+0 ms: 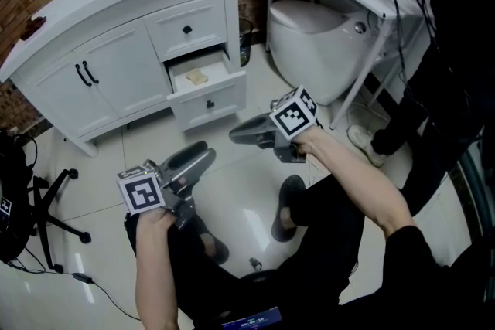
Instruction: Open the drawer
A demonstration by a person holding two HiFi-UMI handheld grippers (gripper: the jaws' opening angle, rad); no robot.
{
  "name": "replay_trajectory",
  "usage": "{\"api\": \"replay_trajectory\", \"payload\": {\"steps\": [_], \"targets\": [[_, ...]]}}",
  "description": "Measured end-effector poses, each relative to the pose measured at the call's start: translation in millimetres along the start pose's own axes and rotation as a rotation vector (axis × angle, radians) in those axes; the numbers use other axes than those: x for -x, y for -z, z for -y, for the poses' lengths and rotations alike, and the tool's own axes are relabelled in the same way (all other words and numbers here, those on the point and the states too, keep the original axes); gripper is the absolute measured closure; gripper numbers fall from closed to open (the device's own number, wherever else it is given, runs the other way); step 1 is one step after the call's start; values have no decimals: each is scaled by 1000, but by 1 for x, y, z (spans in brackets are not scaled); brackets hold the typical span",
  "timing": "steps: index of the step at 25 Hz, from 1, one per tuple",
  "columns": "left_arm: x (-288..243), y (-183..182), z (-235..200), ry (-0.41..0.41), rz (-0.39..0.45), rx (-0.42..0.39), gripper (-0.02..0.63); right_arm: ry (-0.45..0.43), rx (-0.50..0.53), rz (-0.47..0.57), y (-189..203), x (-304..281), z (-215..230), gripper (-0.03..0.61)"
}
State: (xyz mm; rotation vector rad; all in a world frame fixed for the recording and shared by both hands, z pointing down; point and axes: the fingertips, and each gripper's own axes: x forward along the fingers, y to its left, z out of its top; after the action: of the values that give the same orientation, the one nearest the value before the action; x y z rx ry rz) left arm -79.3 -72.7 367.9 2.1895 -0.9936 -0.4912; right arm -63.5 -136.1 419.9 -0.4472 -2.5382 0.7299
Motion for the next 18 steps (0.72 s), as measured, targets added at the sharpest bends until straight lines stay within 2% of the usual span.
{"api": "replay_trajectory", "payload": {"steps": [18], "targets": [[1, 1, -1, -6, -3, -5, 394, 2, 19, -9, 1, -1, -2, 560]]}}
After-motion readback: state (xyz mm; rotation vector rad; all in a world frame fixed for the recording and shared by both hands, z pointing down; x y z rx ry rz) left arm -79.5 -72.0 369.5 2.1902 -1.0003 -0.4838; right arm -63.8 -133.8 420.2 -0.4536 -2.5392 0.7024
